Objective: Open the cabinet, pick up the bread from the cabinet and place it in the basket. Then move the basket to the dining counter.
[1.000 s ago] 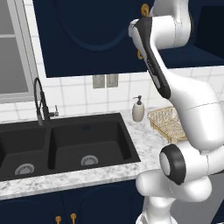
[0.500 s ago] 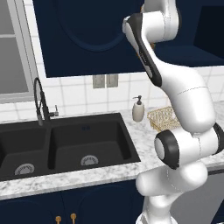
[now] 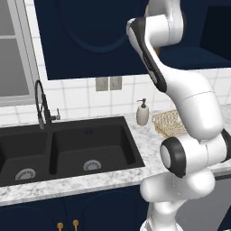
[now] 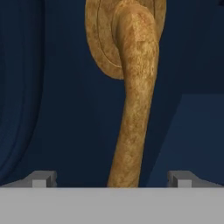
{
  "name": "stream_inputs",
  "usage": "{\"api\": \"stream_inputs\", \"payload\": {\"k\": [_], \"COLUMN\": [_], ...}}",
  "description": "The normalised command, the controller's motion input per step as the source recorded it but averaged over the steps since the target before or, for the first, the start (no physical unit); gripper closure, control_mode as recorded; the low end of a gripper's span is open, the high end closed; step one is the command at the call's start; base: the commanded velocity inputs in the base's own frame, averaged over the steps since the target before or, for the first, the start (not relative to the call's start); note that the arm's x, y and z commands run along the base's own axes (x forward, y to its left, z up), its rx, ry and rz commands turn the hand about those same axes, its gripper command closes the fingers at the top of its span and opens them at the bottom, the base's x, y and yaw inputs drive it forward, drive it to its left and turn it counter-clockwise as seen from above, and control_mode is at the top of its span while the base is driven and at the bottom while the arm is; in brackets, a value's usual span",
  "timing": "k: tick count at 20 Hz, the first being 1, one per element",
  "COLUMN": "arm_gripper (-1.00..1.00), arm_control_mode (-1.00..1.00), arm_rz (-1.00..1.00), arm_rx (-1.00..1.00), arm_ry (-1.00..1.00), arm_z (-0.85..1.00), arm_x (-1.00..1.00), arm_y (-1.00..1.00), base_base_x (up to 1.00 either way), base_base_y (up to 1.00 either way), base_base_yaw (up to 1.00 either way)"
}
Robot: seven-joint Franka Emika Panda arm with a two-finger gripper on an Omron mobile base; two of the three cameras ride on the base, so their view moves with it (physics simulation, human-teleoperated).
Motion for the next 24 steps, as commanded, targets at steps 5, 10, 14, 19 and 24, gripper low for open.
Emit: {"api": "stream_inputs", "payload": {"k": [5,10,14,19,24], "arm_gripper": [1.0,1.0,1.0,1.0,1.0], "arm_control_mode": [-1.0,-1.0,-1.0,-1.0,-1.0], "arm_rz": [0.01,0.0,-0.07,-0.31,-0.21], "arm_rx": [0.0,0.0,0.0,0.0,-0.02], "arm_ry": [-0.04,-0.06,-0.02,-0.07,-0.09], "arm_z": [-0.09,-0.04,-0.03,0.01,0.07], "arm_x": [0.3,0.11,-0.14,-0.89,-1.0], "arm_y": [0.0,0.0,0.16,0.55,0.83], "base_base_x": [0.0,0.0,0.0,0.0,0.0], "base_base_y": [0.0,0.0,0.0,0.0,0.0], "base_base_yaw": [0.0,0.0,0.0,0.0,0.0]}}
